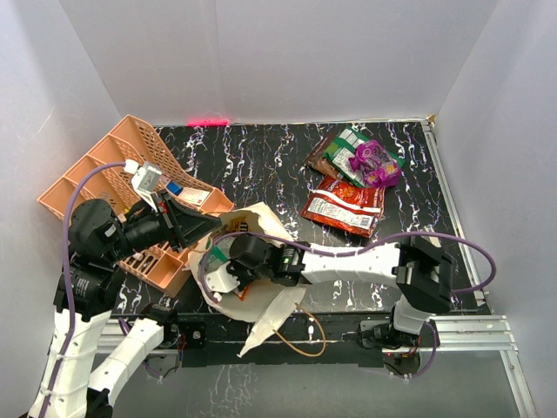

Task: Take the snacks out of the paper bag
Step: Take out the snack from the paper bag.

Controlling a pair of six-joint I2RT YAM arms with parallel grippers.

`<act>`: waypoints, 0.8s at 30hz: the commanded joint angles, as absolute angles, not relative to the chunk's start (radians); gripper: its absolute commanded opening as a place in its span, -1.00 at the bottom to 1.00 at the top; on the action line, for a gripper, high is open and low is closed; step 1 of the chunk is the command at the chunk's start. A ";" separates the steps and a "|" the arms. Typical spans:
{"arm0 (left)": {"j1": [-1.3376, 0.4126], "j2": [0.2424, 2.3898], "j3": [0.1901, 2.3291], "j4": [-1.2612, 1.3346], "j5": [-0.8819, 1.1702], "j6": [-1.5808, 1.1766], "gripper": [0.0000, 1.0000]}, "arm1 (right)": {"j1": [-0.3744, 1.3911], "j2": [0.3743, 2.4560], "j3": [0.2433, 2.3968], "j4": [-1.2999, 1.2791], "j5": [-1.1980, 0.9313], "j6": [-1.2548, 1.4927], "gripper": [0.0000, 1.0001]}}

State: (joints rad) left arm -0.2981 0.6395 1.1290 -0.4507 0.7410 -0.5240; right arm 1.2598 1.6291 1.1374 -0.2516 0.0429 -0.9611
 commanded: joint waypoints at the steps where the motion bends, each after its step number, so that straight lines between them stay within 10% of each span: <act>1: -0.297 0.628 1.143 -0.466 0.686 -0.501 -1.00 | 1.252 1.471 1.125 -0.040 -0.010 -0.910 -0.85; 24: -0.297 0.660 1.163 -0.526 0.523 -0.488 -1.00 | 1.253 0.955 1.206 -0.146 -0.133 -0.692 -0.85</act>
